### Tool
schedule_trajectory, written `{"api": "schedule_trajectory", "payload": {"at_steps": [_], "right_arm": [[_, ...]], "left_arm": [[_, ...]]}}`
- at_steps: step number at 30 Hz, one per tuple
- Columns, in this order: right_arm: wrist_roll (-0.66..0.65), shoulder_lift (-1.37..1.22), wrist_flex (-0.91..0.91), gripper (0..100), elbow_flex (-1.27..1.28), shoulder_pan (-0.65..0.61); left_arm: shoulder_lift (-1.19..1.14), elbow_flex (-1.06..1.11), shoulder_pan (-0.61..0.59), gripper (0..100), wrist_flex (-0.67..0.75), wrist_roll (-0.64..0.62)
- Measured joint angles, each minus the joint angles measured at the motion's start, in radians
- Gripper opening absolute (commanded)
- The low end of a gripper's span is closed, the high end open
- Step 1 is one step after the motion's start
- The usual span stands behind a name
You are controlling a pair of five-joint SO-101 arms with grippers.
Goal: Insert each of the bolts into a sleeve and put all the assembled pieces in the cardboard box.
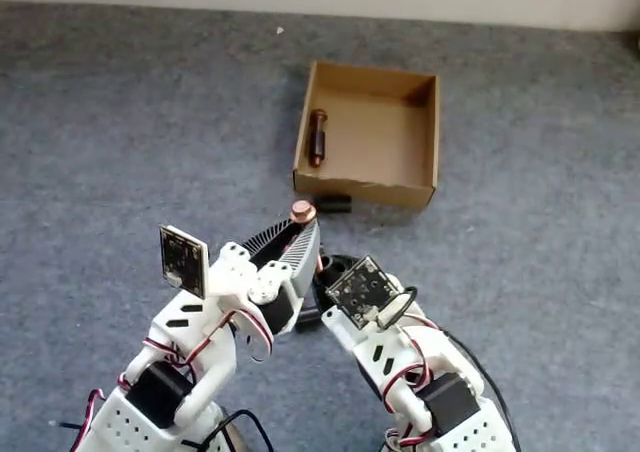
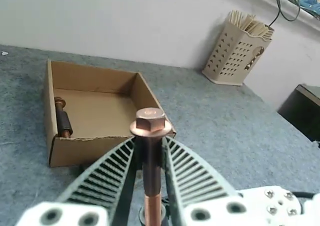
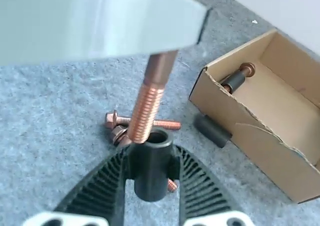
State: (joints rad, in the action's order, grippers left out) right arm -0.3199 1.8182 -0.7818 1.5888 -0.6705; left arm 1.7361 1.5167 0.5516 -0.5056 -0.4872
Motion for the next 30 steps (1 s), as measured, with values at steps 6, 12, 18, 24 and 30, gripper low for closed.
{"api": "schedule_trajectory", "payload": {"at_steps": [6, 12, 18, 24, 30], "right_arm": [[0.0, 0.0, 0.0, 0.5, 0.0, 0.0], [0.0, 0.0, 0.0, 0.5, 0.0, 0.0], [-0.034, 0.0, 0.0, 0.5, -0.002, -0.003], [-0.043, 0.0, 0.0, 0.5, -0.002, -0.003], [-0.046, 0.0, -0.002, 0.5, 0.0, 0.055]], "left_arm": [[0.0, 0.002, 0.003, 1, 0.0, 0.0], [0.005, 0.074, 0.003, 1, 0.103, -0.014], [-0.002, 0.109, 0.005, 1, 0.149, -0.018], [-0.002, 0.11, 0.005, 1, 0.15, -0.02], [0.0, 0.11, 0.063, 3, 0.074, -0.023]]}}
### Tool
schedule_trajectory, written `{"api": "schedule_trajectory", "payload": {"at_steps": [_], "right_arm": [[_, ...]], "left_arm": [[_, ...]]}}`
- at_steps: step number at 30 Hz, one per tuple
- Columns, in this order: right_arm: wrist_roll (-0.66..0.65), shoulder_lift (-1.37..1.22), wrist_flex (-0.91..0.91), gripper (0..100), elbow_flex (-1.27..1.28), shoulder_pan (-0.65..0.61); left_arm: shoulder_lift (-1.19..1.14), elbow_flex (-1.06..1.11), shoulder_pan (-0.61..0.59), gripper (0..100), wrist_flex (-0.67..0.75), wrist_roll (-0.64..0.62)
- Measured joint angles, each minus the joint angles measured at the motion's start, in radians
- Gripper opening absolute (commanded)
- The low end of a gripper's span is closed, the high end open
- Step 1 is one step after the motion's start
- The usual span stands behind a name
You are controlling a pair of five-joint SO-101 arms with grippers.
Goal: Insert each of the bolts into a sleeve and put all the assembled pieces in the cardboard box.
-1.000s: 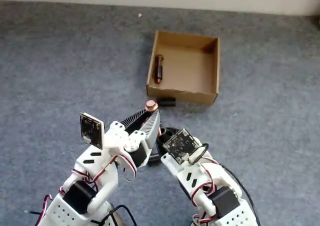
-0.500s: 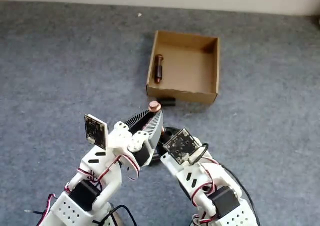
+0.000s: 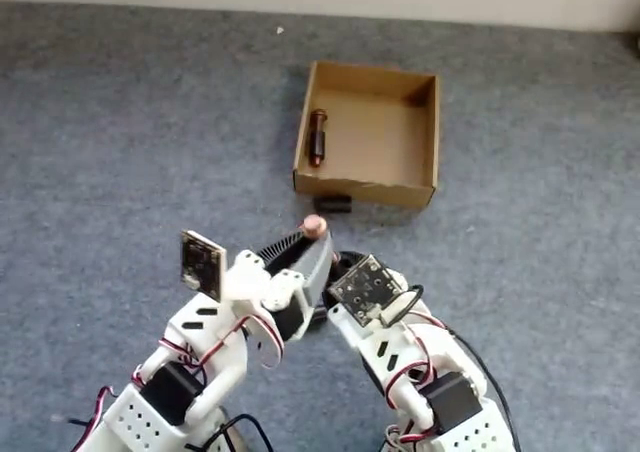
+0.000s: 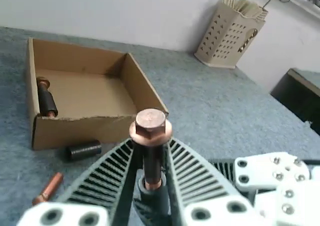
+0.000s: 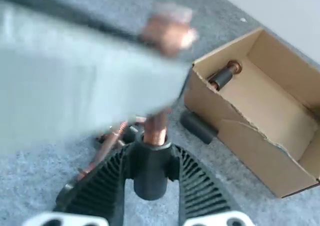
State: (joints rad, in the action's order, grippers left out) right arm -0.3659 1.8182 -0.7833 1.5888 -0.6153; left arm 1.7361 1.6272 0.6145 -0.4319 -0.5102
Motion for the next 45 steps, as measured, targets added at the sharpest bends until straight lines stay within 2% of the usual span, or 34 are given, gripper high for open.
{"api": "schedule_trajectory", "payload": {"at_steps": [7, 13, 23, 25, 29, 31, 34, 39, 45], "right_arm": [[0.031, 0.0, 0.0, 0.5, 0.0, 0.014], [0.041, 0.0, 0.0, 0.5, -0.002, 0.026], [0.044, 0.0, 0.0, 0.5, -0.003, 0.064], [0.044, 0.0, 0.0, 0.5, -0.003, 0.092], [0.087, 0.0, 0.0, 0.5, -0.003, 0.137], [0.121, 0.0, 0.0, 0.5, -0.003, 0.163], [0.135, 0.0, 0.0, 0.5, -0.003, 0.19], [0.138, -0.008, -0.002, 0.5, -0.037, 0.236], [0.141, -0.278, -0.002, 0.5, -0.245, 0.239]], "left_arm": [[0.0, 0.0, 0.038, 22, -0.081, 0.002], [0.005, -0.015, 0.046, 22, -0.18, -0.003], [0.002, -0.18, 0.032, 22, -0.423, -0.003], [0.002, -0.213, -0.023, 17, -0.47, -0.003], [0.002, -0.241, -0.204, 0, -0.534, -0.003], [0.002, -0.241, -0.298, 3, -0.554, 0.038], [0.011, -0.213, -0.413, 0, -0.568, 0.129], [0.002, -0.103, -0.577, 1, -0.568, 0.166], [0.0, 0.015, -0.605, 1, -0.568, 0.169]]}}
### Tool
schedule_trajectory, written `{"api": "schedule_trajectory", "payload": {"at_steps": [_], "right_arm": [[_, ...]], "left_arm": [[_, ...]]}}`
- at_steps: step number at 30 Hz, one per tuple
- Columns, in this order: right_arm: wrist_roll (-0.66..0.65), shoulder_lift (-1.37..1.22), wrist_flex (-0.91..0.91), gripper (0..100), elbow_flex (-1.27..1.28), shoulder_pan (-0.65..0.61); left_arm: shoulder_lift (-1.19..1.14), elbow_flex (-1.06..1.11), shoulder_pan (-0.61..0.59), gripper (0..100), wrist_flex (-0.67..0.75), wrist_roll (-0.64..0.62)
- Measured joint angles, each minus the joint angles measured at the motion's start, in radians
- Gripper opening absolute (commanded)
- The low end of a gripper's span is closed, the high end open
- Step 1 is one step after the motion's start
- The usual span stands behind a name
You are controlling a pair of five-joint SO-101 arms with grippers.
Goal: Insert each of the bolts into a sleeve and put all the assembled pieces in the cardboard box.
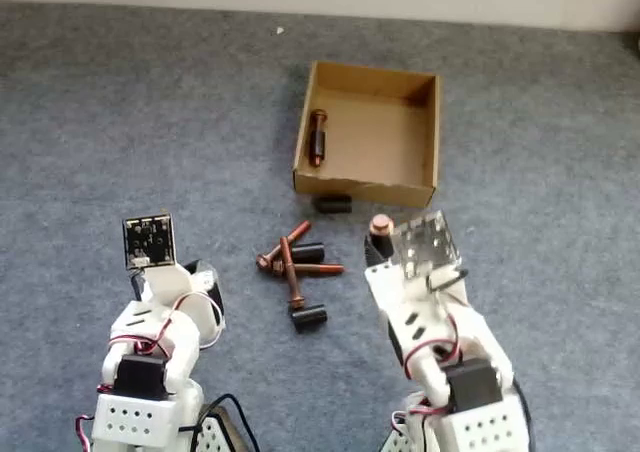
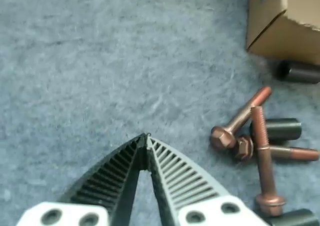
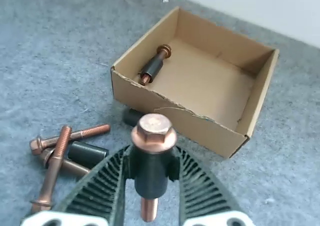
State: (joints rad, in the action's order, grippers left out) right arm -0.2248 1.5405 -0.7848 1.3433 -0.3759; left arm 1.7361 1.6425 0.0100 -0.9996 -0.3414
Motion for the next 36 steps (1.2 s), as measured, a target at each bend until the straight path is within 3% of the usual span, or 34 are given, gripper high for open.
{"api": "schedule_trajectory", "payload": {"at_steps": [5, 11, 22, 29, 36], "right_arm": [[0.003, -0.399, 0.005, 0.5, -0.299, 0.003], [0.003, -0.89, 0.143, 0.5, -0.638, 0.038], [0.003, -1.597, 0.287, 0.9, -1.063, 0.15], [0.017, -1.729, 0.256, 20.7, -1.155, 0.161], [0.058, -1.737, -0.008, 17.8, -1.332, 0.161]], "left_arm": [[0.002, 0.017, 0.0, 1, 0.0, 0.0], [0.0, 0.032, 0.0, 1, 0.035, 0.006], [0.0, 0.032, 0.0, 1, 0.046, 0.006], [0.0, 0.032, 0.0, 1, 0.046, 0.006], [0.0, 0.032, 0.0, 1, 0.046, 0.006]]}}
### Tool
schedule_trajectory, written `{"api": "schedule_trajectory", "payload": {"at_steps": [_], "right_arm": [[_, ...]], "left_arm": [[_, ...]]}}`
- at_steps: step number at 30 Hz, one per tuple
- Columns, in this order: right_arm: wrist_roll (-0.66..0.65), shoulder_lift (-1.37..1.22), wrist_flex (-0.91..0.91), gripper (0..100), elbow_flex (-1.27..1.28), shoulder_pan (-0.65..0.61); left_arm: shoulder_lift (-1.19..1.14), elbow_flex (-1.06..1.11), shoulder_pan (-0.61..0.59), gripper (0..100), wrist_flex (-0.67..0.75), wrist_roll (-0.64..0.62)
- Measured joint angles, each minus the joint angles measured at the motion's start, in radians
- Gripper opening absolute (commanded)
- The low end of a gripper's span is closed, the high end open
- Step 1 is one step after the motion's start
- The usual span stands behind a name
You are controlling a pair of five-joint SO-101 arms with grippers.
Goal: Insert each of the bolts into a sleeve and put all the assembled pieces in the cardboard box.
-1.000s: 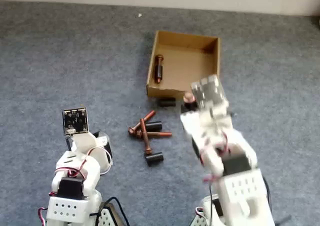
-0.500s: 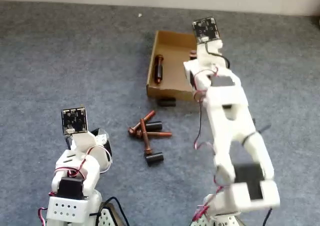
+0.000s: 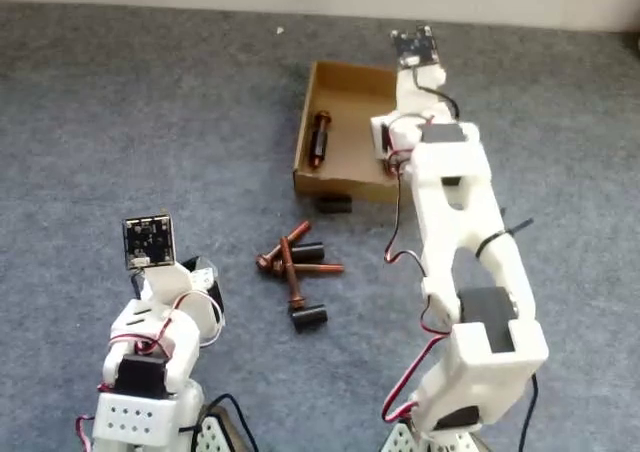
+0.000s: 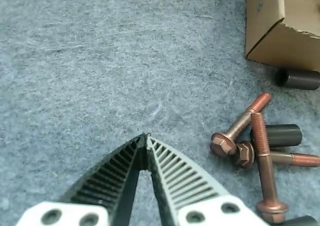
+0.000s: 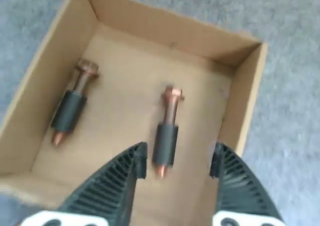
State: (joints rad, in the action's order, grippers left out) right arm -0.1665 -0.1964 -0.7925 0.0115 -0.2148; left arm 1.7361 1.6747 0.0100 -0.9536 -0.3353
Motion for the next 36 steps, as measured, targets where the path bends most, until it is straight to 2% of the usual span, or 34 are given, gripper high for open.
{"api": "schedule_trajectory", "payload": {"at_steps": [3, 7, 13, 18, 22, 29, 36], "right_arm": [[0.0, 0.029, -0.189, 17.6, -0.084, -0.029], [-0.054, 0.089, -0.417, 17.6, -0.152, -0.138], [-0.189, 0.106, -0.598, 17.6, -0.121, -0.301], [-0.281, 0.106, -0.609, 17.6, 0.003, -0.408], [-0.344, 0.106, -0.552, 17.6, 0.114, -0.468], [-0.405, 0.092, -0.462, 17.6, 0.169, -0.479], [-0.439, -0.095, -0.448, 17.6, 0.114, -0.477]], "left_arm": [[0.0, 0.0, 0.0, 1, 0.0, 0.0], [0.0, 0.0, -0.017, 1, 0.0, 0.0], [0.0, 0.0, -0.051, 1, 0.0, 0.0], [0.0, 0.0, -0.052, 1, 0.002, 0.0], [0.0, 0.0, -0.052, 1, 0.002, 0.0], [0.0, 0.0, -0.052, 1, 0.002, 0.0], [0.0, 0.002, -0.052, 1, 0.002, 0.0]]}}
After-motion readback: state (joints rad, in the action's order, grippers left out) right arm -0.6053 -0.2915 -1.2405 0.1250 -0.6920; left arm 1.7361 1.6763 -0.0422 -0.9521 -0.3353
